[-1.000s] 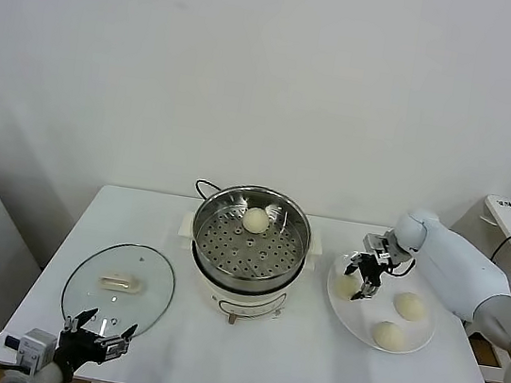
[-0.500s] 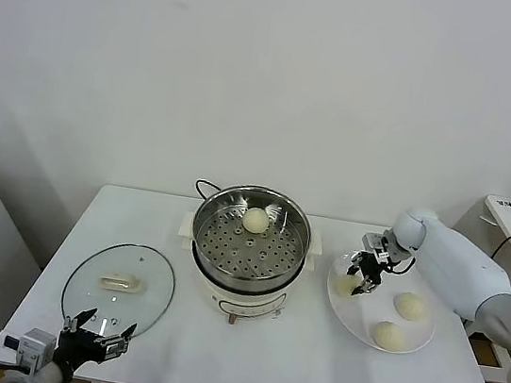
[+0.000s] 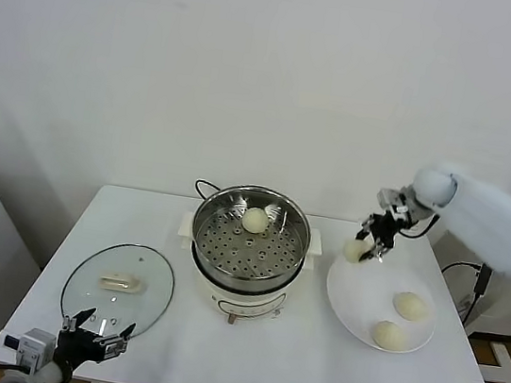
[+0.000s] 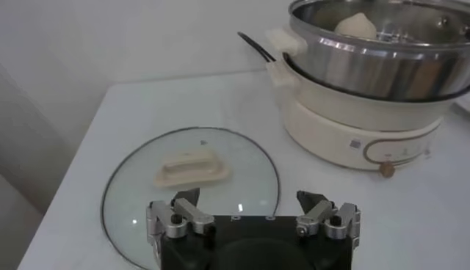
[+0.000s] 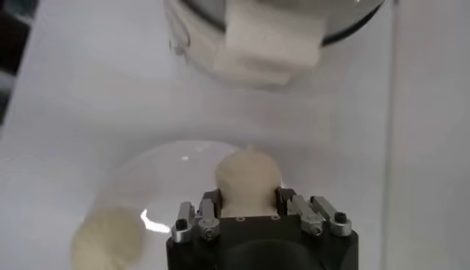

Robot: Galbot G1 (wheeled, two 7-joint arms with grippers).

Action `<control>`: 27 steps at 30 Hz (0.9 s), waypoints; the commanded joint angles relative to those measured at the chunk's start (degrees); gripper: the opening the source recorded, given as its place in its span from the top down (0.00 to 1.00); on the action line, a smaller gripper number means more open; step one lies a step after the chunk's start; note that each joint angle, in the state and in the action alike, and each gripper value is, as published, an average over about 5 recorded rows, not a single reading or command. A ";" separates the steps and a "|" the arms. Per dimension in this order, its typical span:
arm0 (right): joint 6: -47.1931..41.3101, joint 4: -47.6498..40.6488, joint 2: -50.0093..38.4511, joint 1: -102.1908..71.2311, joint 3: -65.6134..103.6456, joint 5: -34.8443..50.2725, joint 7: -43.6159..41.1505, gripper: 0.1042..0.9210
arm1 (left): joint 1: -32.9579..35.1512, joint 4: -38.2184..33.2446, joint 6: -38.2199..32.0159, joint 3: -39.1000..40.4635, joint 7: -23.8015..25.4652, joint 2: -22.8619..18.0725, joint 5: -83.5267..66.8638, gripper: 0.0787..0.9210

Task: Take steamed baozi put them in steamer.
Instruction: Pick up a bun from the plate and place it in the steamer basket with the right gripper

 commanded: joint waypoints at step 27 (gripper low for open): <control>-21.76 6.51 22.75 2.71 -4.45 28.13 17.42 0.56 | 0.56 -0.37 -0.28 -0.45 0.02 -0.64 0.12 0.12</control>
